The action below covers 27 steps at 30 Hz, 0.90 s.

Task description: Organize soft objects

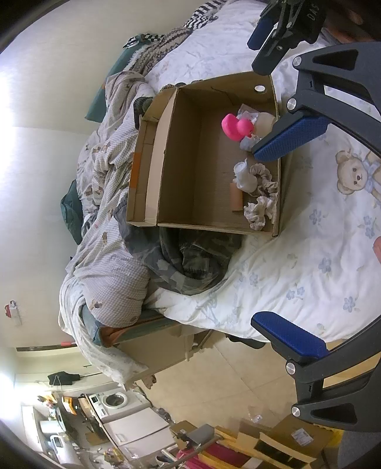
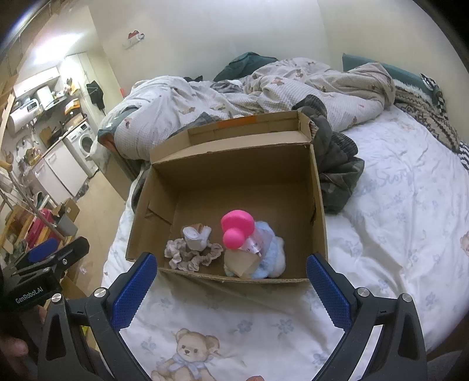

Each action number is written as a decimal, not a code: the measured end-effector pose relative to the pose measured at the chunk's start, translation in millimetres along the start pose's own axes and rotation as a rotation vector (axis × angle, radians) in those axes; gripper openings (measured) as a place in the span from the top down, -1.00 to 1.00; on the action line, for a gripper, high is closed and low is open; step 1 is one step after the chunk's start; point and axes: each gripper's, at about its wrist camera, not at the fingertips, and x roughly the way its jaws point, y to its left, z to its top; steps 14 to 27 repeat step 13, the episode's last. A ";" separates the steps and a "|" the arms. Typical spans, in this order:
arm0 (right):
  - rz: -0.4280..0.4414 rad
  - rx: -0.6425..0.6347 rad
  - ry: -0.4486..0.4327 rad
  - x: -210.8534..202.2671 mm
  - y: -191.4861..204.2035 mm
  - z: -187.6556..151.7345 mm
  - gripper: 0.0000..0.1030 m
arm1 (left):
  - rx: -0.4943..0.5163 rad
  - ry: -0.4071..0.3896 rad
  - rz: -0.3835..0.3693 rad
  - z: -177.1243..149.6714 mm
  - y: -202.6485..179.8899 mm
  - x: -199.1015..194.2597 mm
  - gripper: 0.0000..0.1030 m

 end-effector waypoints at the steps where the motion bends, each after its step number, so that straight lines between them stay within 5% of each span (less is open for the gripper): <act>1: 0.000 0.001 -0.001 0.0 1.4 0.5 -1.00 | 0.001 0.000 -0.001 0.2 -0.5 0.2 -0.99; 27: 0.000 -0.002 -0.001 0.5 3.3 0.5 -1.00 | 0.003 0.006 -0.007 -2.1 -5.0 1.3 -0.99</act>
